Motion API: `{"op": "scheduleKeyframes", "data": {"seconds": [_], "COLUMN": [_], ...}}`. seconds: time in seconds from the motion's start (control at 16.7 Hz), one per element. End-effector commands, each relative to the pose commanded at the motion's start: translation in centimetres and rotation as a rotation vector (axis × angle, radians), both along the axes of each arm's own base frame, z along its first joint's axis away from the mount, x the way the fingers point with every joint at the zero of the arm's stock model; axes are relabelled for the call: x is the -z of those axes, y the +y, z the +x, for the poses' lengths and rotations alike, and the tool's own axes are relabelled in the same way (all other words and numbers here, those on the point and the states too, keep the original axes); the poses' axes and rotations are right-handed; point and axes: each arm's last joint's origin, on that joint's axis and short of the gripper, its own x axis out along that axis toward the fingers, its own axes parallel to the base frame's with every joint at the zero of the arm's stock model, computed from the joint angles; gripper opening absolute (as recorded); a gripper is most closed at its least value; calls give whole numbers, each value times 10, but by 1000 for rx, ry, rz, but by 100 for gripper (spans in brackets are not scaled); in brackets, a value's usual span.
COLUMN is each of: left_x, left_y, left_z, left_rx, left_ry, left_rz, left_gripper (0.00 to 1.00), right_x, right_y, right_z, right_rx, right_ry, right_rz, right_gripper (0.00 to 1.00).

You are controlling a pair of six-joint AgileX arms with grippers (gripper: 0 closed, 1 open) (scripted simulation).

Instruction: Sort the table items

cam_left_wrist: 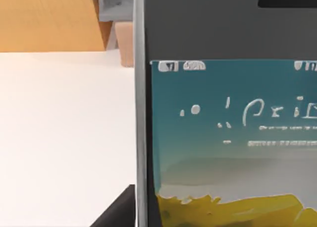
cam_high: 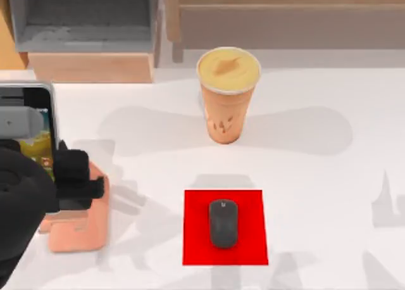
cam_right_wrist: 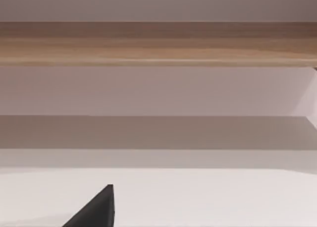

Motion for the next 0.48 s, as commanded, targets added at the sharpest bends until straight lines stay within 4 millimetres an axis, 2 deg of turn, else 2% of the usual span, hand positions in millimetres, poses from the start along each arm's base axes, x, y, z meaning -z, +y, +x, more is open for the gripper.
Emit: {"op": "scheduleKeyframes", "data": {"seconds": [0.24,0.48], "left_x": [31,36], "left_y": [2,3], "left_z": [-17,-20], "left_rx": [11,12], "left_ry": [-20,-21], "left_rz": [-66,-79], "left_gripper": [0,0], "right_x": [0,0], "right_y": [0,0], "right_z": [0,0], "right_rx": [0,0], "right_ry": [0,0], "right_rz": [0,0], "right_gripper": [100,100]}}
